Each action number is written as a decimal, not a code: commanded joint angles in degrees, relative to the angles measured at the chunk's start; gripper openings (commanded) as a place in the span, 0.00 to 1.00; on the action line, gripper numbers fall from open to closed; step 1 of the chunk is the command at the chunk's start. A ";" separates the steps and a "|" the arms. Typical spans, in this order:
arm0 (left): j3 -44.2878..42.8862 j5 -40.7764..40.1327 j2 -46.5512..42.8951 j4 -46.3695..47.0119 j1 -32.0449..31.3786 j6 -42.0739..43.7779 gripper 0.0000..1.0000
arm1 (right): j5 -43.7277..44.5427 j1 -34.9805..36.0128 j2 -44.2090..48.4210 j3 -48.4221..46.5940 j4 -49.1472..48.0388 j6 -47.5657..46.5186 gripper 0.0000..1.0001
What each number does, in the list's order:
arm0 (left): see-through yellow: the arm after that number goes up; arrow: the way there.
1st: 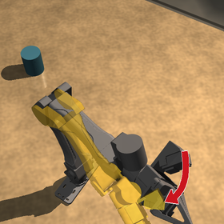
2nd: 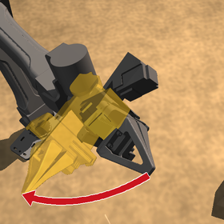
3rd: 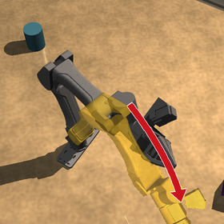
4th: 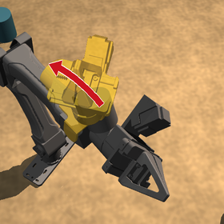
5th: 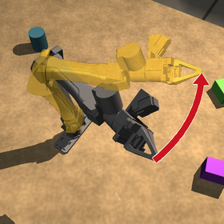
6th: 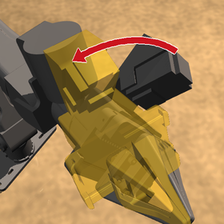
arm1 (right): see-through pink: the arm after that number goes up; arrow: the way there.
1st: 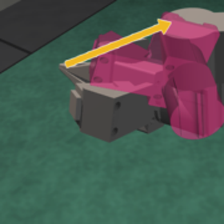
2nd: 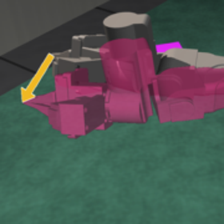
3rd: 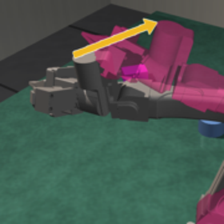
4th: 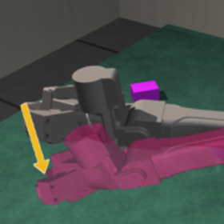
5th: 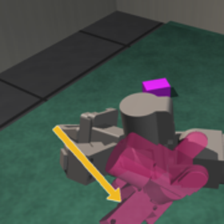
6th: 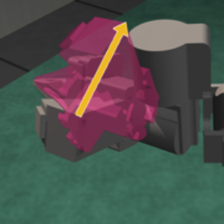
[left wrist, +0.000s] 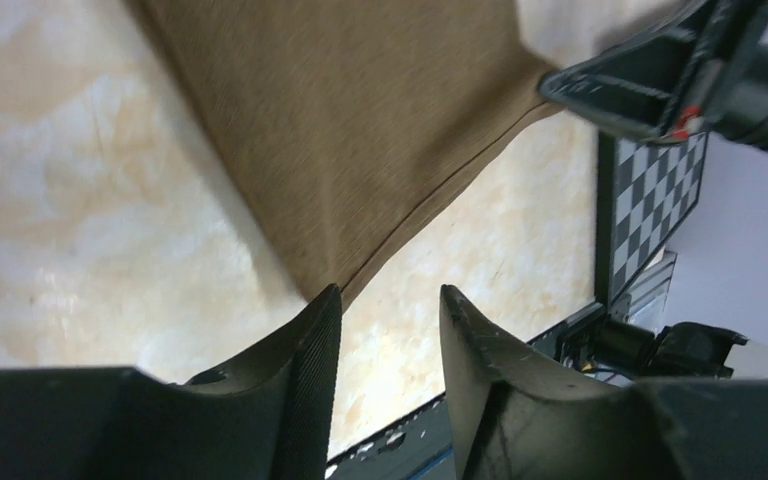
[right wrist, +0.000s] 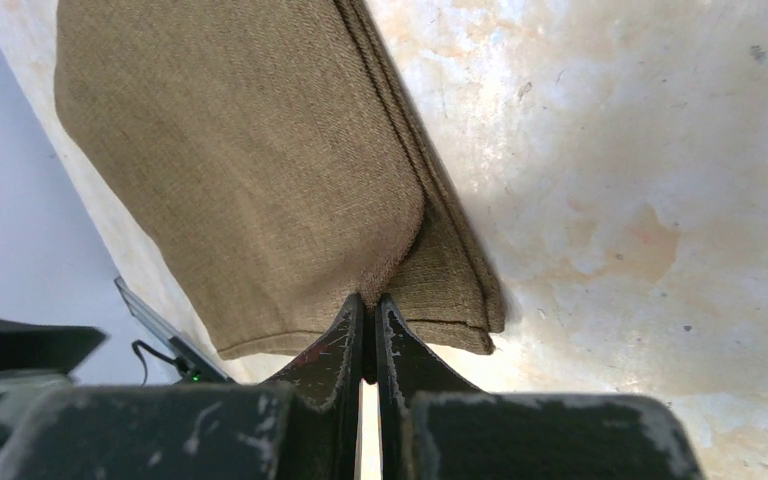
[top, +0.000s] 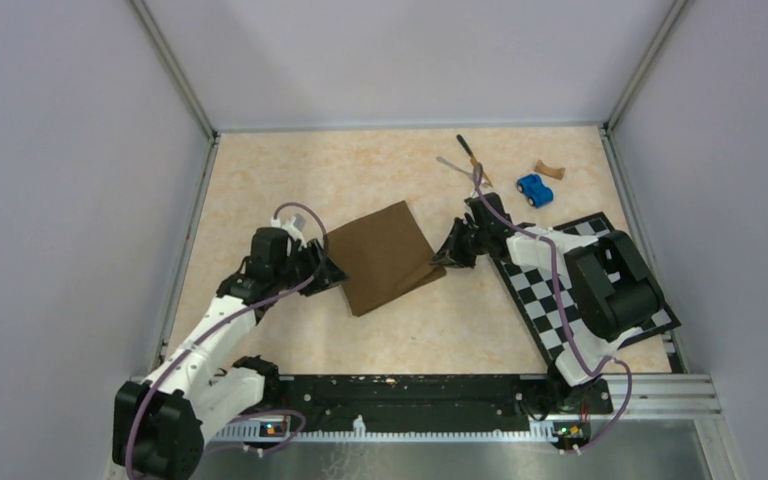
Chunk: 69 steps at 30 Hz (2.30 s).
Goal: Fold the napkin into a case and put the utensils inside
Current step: Smooth out the square-folded napkin at the center of the board.
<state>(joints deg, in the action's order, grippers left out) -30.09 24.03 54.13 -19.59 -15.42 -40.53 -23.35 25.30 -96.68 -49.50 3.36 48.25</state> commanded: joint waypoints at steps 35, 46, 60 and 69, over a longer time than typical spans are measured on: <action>-4.39 11.47 30.50 33.98 17.62 -14.84 0.61 | 16.97 -0.58 5.34 -8.51 11.93 -23.33 0.37; -4.87 13.01 36.44 40.37 17.18 -17.75 0.55 | 13.14 6.37 3.44 -11.44 10.73 -20.56 0.37; -6.89 12.34 42.42 43.16 16.91 -17.78 0.45 | 0.09 16.28 -7.03 -16.68 0.78 -12.85 0.38; -6.99 12.00 44.57 44.57 17.97 -17.22 0.25 | -13.99 18.93 -15.59 -18.82 -12.27 -7.12 0.36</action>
<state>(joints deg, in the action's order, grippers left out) -35.70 36.36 98.04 21.74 1.76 -58.59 -28.73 42.15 -110.24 -64.64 0.38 38.11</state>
